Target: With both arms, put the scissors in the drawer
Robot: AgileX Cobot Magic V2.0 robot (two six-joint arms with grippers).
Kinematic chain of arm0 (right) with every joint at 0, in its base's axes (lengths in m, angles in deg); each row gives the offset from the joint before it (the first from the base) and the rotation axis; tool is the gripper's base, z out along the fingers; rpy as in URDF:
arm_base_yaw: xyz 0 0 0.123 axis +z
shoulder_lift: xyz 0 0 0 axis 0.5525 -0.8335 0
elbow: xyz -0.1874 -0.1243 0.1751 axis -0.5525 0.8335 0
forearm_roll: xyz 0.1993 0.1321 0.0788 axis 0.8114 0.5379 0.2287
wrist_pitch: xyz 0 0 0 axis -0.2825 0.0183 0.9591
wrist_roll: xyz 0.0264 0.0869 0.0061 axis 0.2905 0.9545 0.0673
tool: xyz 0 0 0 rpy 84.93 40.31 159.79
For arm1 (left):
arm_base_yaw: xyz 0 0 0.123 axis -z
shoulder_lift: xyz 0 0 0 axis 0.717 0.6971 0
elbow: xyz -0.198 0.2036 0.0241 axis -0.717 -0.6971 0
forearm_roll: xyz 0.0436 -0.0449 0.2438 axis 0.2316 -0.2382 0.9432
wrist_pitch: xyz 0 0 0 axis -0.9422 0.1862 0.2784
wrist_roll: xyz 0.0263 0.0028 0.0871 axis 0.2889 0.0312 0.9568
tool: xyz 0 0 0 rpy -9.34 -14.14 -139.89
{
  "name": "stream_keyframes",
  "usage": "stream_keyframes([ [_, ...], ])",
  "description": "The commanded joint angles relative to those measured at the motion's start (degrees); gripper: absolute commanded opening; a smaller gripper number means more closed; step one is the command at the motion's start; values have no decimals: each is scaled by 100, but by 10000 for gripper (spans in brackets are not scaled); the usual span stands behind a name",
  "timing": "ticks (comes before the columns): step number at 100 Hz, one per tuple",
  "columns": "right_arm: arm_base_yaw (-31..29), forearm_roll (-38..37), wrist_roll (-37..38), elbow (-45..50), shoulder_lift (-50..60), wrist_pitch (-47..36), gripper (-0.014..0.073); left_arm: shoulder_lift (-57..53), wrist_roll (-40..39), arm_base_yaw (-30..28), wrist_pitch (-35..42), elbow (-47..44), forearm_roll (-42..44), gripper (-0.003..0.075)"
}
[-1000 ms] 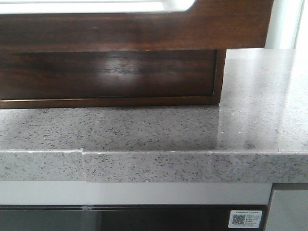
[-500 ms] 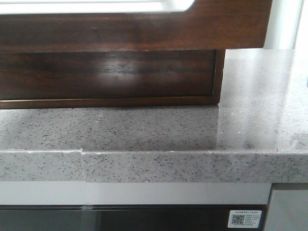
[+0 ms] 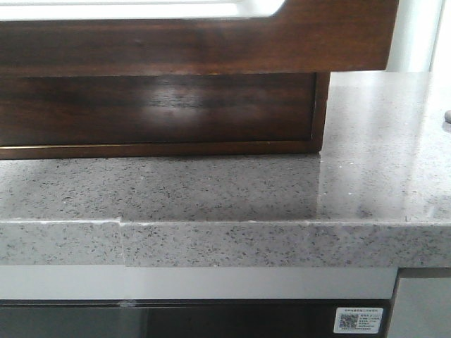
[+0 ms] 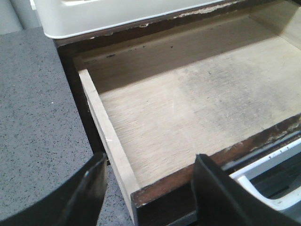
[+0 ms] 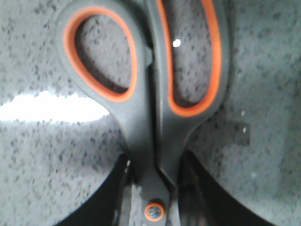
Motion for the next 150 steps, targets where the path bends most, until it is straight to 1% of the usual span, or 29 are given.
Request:
stream_keyframes([
  [1, -9, -9, -73, -155, 552, 7, -11, 30, -1, 50, 398, 194, -169, 388],
  [16, -5, 65, -137, -155, 1228, -4, -11, 30, -1, 50, 398, 194, -169, 388],
  [30, 4, 550, -568, -155, 2065, -210, -11, 30, -1, 50, 398, 194, -169, 388],
  [51, 4, 2103, -1885, -155, 3336, -618, -11, 30, -1, 50, 398, 194, -169, 388],
  [58, 4, 2772, -2489, -155, 3642, -631, -11, 30, -1, 50, 398, 194, -169, 388],
  [70, 33, 4131, -3741, -155, 3980, -486, -11, 30, -1, 50, 398, 194, -169, 389],
  [77, 189, 4622, -4262, -182, 4088, -416, -11, 30, -1, 50, 398, 194, -169, 388],
  [84, 485, 4803, -4515, -314, 4101, -315, -11, 30, -1, 50, 398, 194, -169, 388],
  [96, 1243, 4768, -4715, -657, 4047, -252, -11, 30, -1, 50, 398, 194, -169, 388],
  [107, 2090, 4458, -4737, -986, 3877, -353, -11, 30, -1, 50, 398, 194, -169, 388],
  [116, 2872, 3937, -4727, -1266, 3637, -445, -11, 30, -1, 50, 398, 194, -169, 388],
  [117, 2872, 3900, -4727, -1266, 3615, -445, -11, 30, -1, 50, 398, 194, -169, 388],
  [129, 3835, 3248, -4705, -1557, 3159, -468, -11, 30, -1, 50, 398, 194, -169, 388],
  [135, 4196, 2853, -4584, -1725, 2895, -468, -11, 30, -1, 50, 398, 194, -169, 388],
  [141, 4549, 2306, -4371, -1912, 2578, -439, -11, 30, -1, 50, 398, 194, -169, 388],
  [150, 4938, 1520, -4111, -2168, 2110, -354, -11, 30, -1, 50, 398, 194, -169, 388],
])
